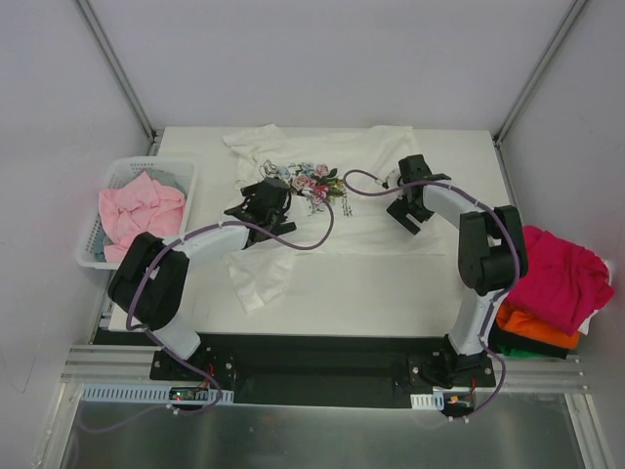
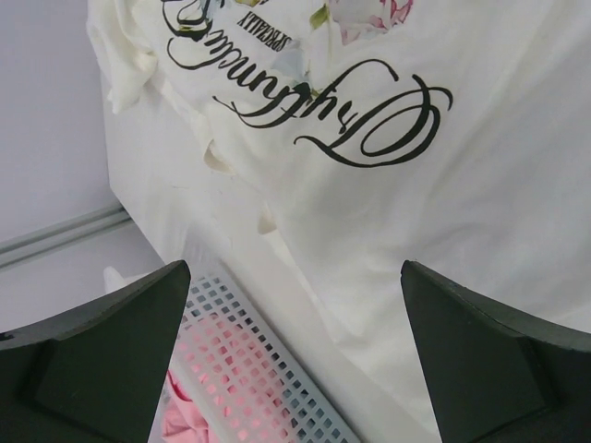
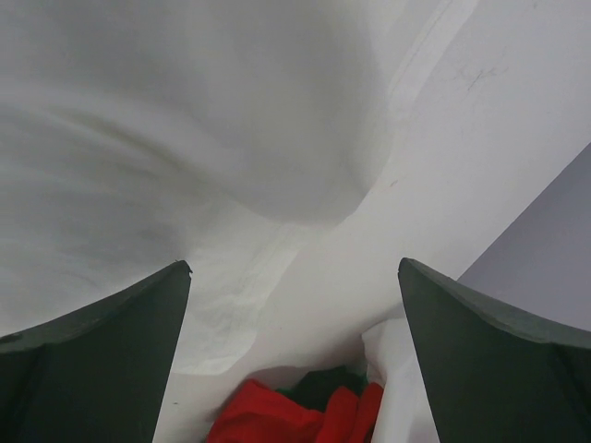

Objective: Fold and stack the t-shirts
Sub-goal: Flatten the tshirt out

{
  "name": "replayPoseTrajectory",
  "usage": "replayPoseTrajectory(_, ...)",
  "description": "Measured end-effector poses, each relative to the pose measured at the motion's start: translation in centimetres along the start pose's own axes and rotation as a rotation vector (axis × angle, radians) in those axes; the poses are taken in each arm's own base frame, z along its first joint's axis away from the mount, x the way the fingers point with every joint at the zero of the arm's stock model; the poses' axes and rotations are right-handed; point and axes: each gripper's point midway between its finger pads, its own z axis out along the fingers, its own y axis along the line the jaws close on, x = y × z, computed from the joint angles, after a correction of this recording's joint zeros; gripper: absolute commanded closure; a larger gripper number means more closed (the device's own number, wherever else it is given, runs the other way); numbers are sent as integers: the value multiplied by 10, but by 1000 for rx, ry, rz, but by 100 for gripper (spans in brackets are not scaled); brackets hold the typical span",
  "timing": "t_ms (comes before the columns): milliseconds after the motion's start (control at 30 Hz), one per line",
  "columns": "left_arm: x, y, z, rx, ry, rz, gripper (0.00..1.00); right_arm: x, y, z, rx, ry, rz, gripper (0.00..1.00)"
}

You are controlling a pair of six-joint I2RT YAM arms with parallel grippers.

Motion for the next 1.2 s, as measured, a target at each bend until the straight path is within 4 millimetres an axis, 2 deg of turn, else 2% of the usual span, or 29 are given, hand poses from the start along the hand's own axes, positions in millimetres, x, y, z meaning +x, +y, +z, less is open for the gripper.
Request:
replayPoseTrajectory(100, -3, 8, -2, -7, -4, -10, 1, -2, -3, -9, 10, -16, 8, 0)
replayPoseTrajectory(200, -8, 35, 4, -39, -7, -45, 1, -9, -11, -15, 30, -37, 19, 0)
replayPoseTrajectory(267, -14, 63, 16, -81, -12, -80, 1, -18, -19, -19, 53, -60, 29, 0)
replayPoseTrajectory(367, -16, 90, 38, -121, -3, -112, 1, -29, -31, -24, 84, -91, 46, 0)
replayPoseTrajectory(467, -17, 106, 67, -142, 8, -125, 1, -45, -46, -29, 115, -128, 66, 0)
replayPoseTrajectory(533, -16, 108, 90, -142, 21, -117, 1, -51, -51, -30, 128, -144, 74, 0)
replayPoseTrajectory(633, -11, 100, 125, -123, 49, -89, 1, -52, -51, -28, 127, -143, 73, 0)
replayPoseTrajectory(767, -2, 94, 157, -107, 80, -69, 0, -50, -45, -19, 113, -124, 63, 0)
replayPoseTrajectory(833, -1, 101, 161, -120, 81, -74, 1, -47, -41, -16, 106, -114, 59, 0)
replayPoseTrajectory(967, 3, 128, 159, -172, 68, -113, 0, -43, -36, -12, 95, -101, 52, 0)
replayPoseTrajectory(1200, 11, 140, 144, -192, 62, -147, 1, -39, -24, 3, 67, -71, 43, 0)
